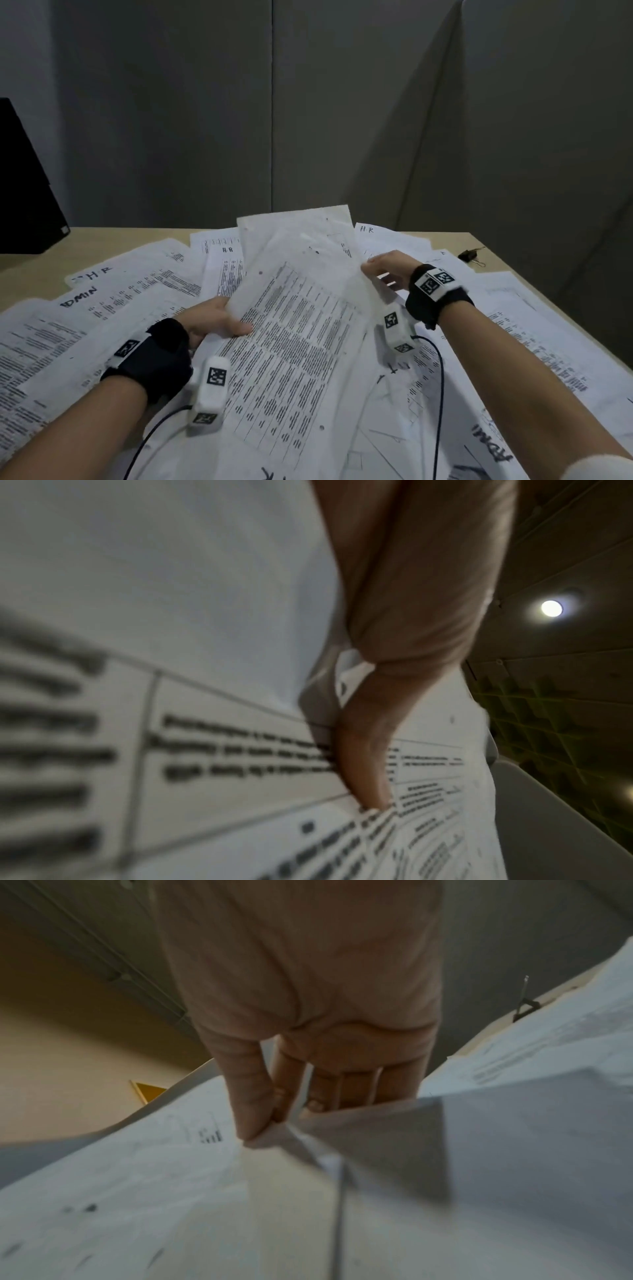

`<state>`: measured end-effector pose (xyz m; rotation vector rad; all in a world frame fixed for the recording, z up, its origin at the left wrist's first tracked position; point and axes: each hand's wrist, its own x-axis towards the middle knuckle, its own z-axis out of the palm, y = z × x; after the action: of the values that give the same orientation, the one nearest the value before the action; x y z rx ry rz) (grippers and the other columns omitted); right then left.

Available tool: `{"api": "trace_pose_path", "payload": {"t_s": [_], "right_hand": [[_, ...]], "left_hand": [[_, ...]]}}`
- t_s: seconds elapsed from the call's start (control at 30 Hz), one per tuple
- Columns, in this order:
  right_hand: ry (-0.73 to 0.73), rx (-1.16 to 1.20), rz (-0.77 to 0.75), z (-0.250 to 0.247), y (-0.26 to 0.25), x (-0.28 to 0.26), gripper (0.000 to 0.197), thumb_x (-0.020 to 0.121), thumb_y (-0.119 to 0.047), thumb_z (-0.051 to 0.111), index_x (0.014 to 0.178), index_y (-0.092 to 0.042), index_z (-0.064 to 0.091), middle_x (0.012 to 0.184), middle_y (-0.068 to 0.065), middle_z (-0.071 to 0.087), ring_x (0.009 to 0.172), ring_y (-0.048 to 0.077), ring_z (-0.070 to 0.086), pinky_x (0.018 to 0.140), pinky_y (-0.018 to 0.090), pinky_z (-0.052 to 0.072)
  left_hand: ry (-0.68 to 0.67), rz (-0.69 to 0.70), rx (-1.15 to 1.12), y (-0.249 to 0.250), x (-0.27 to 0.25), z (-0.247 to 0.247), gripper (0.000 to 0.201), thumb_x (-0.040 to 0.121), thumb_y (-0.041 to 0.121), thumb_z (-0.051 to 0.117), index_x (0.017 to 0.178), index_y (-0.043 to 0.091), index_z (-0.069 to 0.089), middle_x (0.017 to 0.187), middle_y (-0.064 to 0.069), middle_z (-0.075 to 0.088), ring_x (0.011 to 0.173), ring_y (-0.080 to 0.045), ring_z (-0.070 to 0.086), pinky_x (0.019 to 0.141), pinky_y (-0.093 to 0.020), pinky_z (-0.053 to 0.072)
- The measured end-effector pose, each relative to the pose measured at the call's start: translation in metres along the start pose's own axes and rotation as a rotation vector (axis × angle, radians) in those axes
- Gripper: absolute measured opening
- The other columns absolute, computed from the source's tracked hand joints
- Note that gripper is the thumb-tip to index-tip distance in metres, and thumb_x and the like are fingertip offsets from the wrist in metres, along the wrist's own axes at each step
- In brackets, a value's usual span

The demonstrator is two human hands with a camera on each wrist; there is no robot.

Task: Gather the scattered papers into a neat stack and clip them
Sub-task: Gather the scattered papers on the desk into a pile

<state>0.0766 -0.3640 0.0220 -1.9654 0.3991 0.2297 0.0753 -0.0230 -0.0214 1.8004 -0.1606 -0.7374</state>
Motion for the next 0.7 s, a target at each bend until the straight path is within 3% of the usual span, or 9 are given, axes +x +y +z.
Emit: {"api": "trace_pose_path", "payload": {"t_s": [0.1,0.17,0.27,0.33,0.4,0.43,0.53,0.6,0.7], "right_hand": [[0.028,0.058,0.11,-0.001,0.012,-0.004,0.008,0.082,-0.017,0.066,0.08,-0.011,0.06,0.07,0.004,0.057,0.051,0.015,0.052,0.051,0.019,0.042],[0.009,0.043,0.134,-0.003,0.02,-0.008,0.016,0.086,-0.02,0.063,0.072,-0.012,0.058,0.064,0.001,0.058,0.051,0.016,0.052,0.053,0.022,0.042],[-0.151,0.162,0.141,-0.003,0.028,-0.017,0.038,0.092,-0.032,0.054,0.059,-0.013,0.06,0.048,-0.001,0.056,0.044,0.016,0.055,0.046,0.022,0.044],[-0.233,0.24,0.135,-0.002,0.033,-0.026,0.026,0.087,-0.035,0.059,0.072,-0.014,0.061,0.054,-0.001,0.057,0.046,0.015,0.054,0.042,0.021,0.045],[-0.241,0.283,0.107,-0.001,0.038,-0.033,0.012,0.084,-0.015,0.064,0.082,-0.013,0.053,0.058,0.001,0.058,0.047,0.013,0.051,0.042,0.021,0.046],[-0.214,0.3,0.103,0.001,0.041,-0.034,0.016,0.083,-0.003,0.064,0.087,-0.012,0.051,0.063,0.004,0.06,0.05,0.014,0.053,0.045,0.023,0.05],[-0.142,0.146,0.075,0.009,0.045,-0.042,0.023,0.079,0.006,0.066,0.081,-0.01,0.05,0.072,0.01,0.059,0.051,0.012,0.057,0.048,0.024,0.053],[-0.114,0.006,0.055,0.017,0.046,-0.049,0.022,0.077,0.005,0.069,0.075,-0.008,0.052,0.073,0.011,0.059,0.053,0.013,0.059,0.052,0.026,0.051],[-0.154,-0.08,0.043,0.032,0.05,-0.064,0.016,0.078,0.007,0.067,0.075,-0.007,0.059,0.071,0.008,0.062,0.057,0.015,0.06,0.05,0.023,0.052]], "left_hand": [[0.032,-0.006,-0.052,-0.002,0.001,-0.001,0.035,0.061,-0.001,0.079,0.091,-0.001,0.061,0.072,-0.01,0.069,0.06,-0.018,0.068,0.052,-0.026,0.054],[0.059,-0.001,-0.084,-0.003,0.002,-0.002,0.016,0.08,-0.009,0.064,0.094,-0.003,0.061,0.081,-0.016,0.069,0.06,-0.018,0.069,0.052,-0.027,0.056],[0.085,0.032,-0.102,-0.007,0.003,-0.006,0.03,0.078,-0.001,0.07,0.105,-0.006,0.061,0.093,-0.02,0.069,0.073,-0.025,0.07,0.062,-0.031,0.058],[0.097,0.045,-0.178,-0.009,0.003,-0.01,0.035,0.074,0.0,0.072,0.108,-0.005,0.061,0.096,-0.022,0.07,0.077,-0.029,0.071,0.064,-0.034,0.059],[0.117,0.066,-0.281,-0.009,0.002,-0.016,0.031,0.08,-0.005,0.063,0.111,-0.005,0.059,0.101,-0.025,0.069,0.082,-0.033,0.07,0.066,-0.038,0.06],[0.132,0.071,-0.318,-0.011,0.002,-0.019,0.038,0.078,-0.003,0.062,0.115,-0.006,0.057,0.107,-0.028,0.066,0.089,-0.036,0.068,0.071,-0.041,0.059],[0.185,0.072,-0.37,-0.01,0.003,-0.02,0.049,0.076,0.003,0.063,0.124,-0.005,0.053,0.119,-0.028,0.061,0.106,-0.041,0.061,0.087,-0.05,0.052],[0.225,0.048,-0.412,-0.008,0.006,-0.018,0.04,0.086,-0.001,0.055,0.125,-0.005,0.051,0.119,-0.029,0.059,0.106,-0.042,0.059,0.083,-0.051,0.053],[0.233,0.014,-0.508,-0.004,0.013,-0.012,0.024,0.092,-0.003,0.047,0.115,-0.001,0.054,0.097,-0.022,0.066,0.082,-0.035,0.065,0.064,-0.045,0.058]]}}
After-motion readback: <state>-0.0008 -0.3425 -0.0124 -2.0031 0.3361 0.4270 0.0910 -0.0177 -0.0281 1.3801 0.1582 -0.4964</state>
